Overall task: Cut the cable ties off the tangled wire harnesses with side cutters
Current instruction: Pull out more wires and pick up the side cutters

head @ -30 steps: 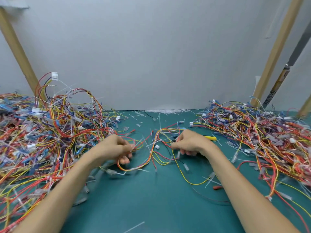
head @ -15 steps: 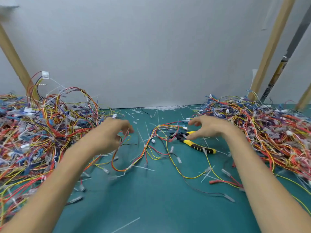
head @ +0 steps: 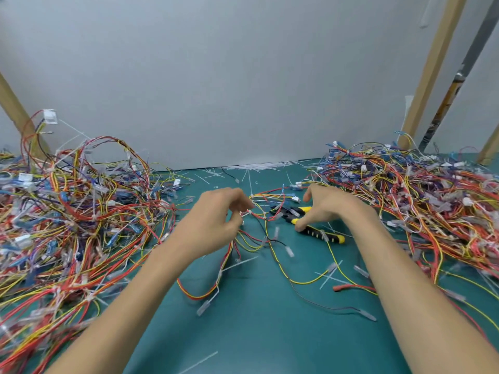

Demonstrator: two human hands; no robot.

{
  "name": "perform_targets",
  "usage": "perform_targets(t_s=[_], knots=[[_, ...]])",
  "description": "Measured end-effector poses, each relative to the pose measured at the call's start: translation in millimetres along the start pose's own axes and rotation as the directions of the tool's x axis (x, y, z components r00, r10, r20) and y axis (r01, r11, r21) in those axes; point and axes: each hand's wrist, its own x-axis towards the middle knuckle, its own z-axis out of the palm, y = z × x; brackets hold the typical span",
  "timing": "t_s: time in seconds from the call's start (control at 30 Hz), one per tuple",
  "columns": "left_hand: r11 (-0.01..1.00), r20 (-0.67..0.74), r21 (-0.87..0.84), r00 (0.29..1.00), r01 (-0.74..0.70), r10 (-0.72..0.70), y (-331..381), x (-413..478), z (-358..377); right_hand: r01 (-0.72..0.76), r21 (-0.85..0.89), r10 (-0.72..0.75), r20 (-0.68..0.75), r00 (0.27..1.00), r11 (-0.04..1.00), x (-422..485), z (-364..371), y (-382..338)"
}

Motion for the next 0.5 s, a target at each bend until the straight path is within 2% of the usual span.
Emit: perform_targets(t_s=[0.13,0.2,0.27,0.37,0.5], knots=[[0.996,-0.113,-0.033,0.99,0.085,-0.088,-15,-5,22,-0.078,-0.059,0.077,-0.019,0.997,0.995,-4,-3,1],[0.986,-0.079,-0.075,0.985,0.15,-0.156,-21,-11,39,-0.144,-0.086,0.142,-0.032,0.989,0.986,-6,-7,3],[0.978,0.003,-0.014,0.978,0.21,-0.21,-26,-18,54,-0.209,-0.096,0.203,-0.072,0.977,0.973,-10,-8,4],[0.964,-0.022,0.106,0.969,0.245,-0.244,-31,-17,60,-0.28,-0.126,0.26,-0.153,0.953,0.952,-9,-7,7],[0.941,-0.029,0.126,0.95,0.313,-0.312,-38,-14,49,-0.373,-0.147,0.345,-0.186,0.92,0.916,-11,-12,16]])
